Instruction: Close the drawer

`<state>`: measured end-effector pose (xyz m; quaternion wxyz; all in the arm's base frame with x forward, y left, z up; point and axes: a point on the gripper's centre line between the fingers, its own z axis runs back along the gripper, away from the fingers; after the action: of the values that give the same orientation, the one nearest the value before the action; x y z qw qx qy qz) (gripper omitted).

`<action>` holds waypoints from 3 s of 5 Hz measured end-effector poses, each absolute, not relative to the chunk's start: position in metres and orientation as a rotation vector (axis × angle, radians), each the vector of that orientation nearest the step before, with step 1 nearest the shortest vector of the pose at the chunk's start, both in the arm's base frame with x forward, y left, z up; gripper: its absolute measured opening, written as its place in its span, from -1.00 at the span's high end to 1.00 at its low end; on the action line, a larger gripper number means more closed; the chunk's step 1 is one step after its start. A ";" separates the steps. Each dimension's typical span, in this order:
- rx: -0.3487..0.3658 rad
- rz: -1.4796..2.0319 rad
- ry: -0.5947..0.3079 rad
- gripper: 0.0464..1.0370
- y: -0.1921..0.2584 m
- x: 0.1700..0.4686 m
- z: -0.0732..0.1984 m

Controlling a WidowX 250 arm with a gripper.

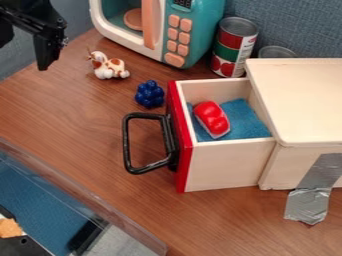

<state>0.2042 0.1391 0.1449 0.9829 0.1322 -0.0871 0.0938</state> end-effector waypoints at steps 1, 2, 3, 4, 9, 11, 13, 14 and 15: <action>0.260 0.178 -0.157 -0.92 0.138 0.202 0.139; 0.281 0.068 -0.147 -0.92 0.129 0.193 0.129; 0.337 -0.022 -0.134 -0.92 0.126 0.186 0.107; 0.372 -0.116 -0.117 -0.92 0.123 0.184 0.088; 0.139 -0.532 -0.003 -0.92 0.085 0.201 0.043; 0.104 -0.641 -0.082 -0.92 0.079 0.206 0.017; 0.044 -0.696 -0.205 -0.92 0.050 0.225 0.018; 0.013 -0.703 -0.224 -0.92 0.040 0.234 0.016; -0.017 -0.703 -0.244 -0.92 0.029 0.251 0.013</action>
<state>0.2514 0.0291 0.0132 0.9316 -0.0085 -0.1192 -0.3434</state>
